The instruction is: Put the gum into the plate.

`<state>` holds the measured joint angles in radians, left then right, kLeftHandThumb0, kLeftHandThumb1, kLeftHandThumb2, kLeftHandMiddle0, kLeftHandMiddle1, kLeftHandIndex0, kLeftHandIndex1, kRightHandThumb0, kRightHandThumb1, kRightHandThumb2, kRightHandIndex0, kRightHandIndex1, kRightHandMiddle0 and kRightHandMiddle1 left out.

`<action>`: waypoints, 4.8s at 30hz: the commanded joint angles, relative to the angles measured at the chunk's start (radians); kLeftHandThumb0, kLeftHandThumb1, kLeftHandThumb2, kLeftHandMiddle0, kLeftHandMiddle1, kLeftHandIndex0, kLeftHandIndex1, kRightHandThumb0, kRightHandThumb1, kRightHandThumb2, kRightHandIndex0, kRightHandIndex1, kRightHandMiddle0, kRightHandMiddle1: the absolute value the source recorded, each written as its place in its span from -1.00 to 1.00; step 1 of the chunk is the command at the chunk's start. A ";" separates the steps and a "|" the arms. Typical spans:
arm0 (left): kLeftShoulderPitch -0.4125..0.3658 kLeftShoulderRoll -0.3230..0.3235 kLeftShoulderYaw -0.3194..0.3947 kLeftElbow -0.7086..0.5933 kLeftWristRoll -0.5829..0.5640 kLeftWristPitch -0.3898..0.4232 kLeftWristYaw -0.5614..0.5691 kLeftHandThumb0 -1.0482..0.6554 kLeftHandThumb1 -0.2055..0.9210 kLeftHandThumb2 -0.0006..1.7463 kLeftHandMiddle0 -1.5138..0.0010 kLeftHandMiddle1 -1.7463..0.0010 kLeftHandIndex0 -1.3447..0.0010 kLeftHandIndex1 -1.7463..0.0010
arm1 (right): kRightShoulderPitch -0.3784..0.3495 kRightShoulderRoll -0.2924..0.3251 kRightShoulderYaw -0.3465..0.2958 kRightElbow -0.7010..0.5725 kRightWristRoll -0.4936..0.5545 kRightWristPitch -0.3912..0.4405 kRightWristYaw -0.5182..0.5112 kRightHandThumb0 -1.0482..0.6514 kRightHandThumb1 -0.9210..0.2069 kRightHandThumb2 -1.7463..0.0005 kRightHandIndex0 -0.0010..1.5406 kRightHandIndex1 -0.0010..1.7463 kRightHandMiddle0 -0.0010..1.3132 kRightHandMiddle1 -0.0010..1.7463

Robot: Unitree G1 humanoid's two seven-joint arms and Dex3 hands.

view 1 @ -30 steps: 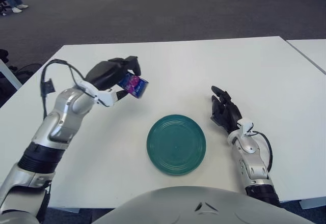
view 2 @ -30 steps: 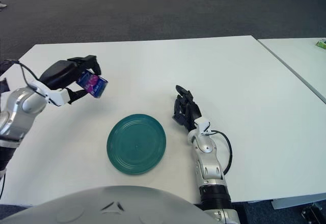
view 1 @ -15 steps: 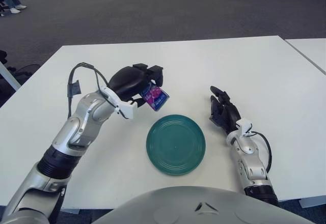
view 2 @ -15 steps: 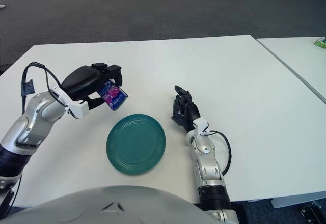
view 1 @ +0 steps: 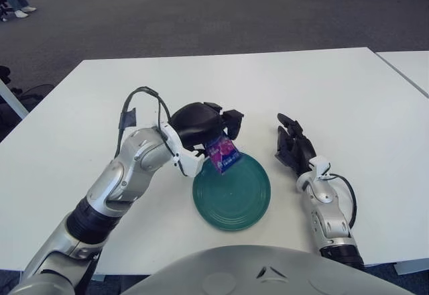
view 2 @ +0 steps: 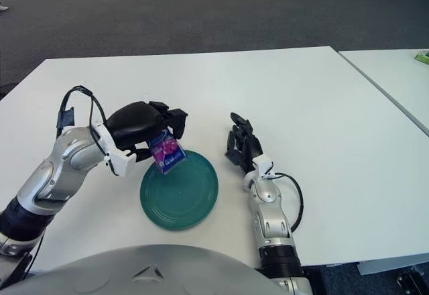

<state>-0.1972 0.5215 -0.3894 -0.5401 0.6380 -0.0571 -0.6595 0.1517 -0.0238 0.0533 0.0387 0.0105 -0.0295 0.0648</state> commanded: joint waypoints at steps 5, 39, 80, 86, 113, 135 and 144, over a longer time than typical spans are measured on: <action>0.032 -0.022 -0.086 0.029 0.049 -0.042 0.004 0.23 -0.58 0.84 -0.08 -1.00 0.01 -0.86 | 0.043 0.022 -0.006 0.036 0.025 0.048 0.000 -0.50 -1.00 -0.10 -0.77 -0.99 -1.00 -0.45; 0.097 0.014 -0.149 0.254 0.159 -0.329 0.157 -0.38 0.86 -0.45 0.49 -0.12 0.75 -0.51 | 0.051 0.039 0.007 -0.009 -0.016 0.069 -0.047 -0.49 -1.00 -0.09 -0.71 -0.98 -1.00 -0.42; 0.417 -0.530 0.321 0.351 -0.614 -0.141 0.568 -1.00 1.00 -0.28 1.00 1.00 0.94 0.76 | 0.057 0.045 0.015 0.015 0.001 0.004 -0.023 -0.54 -1.00 -0.07 -0.72 -1.00 -1.00 -0.43; 0.489 -0.735 0.362 0.294 -0.740 -0.050 0.725 -1.00 1.00 -0.09 0.94 0.98 0.99 0.30 | 0.064 0.038 0.031 0.017 -0.021 -0.014 -0.026 -0.53 -1.00 -0.12 -0.73 -1.00 -1.00 -0.43; 0.640 -0.629 0.271 0.204 -0.703 0.050 0.742 -0.90 1.00 0.09 0.62 0.97 1.00 0.33 | 0.095 0.037 0.032 -0.022 0.015 -0.014 0.012 -0.46 -1.00 -0.17 -0.81 -1.00 -1.00 -0.52; 0.688 -0.531 0.259 0.229 -0.766 -0.033 0.558 -0.97 1.00 0.10 0.64 0.99 1.00 0.30 | 0.105 0.015 0.035 -0.041 -0.038 -0.030 -0.005 -0.48 -1.00 -0.16 -0.89 -1.00 -1.00 -0.69; 0.670 -0.575 0.280 0.247 -0.743 -0.032 0.616 -0.99 1.00 0.09 0.71 1.00 1.00 0.42 | 0.097 0.023 0.030 -0.046 -0.057 -0.012 -0.038 -0.45 -1.00 -0.17 -0.93 -1.00 -1.00 -0.75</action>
<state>0.4918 -0.0451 -0.1252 -0.2965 -0.1139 -0.0896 -0.0701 0.2452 -0.0034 0.0884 -0.0264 -0.0341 -0.0843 0.0427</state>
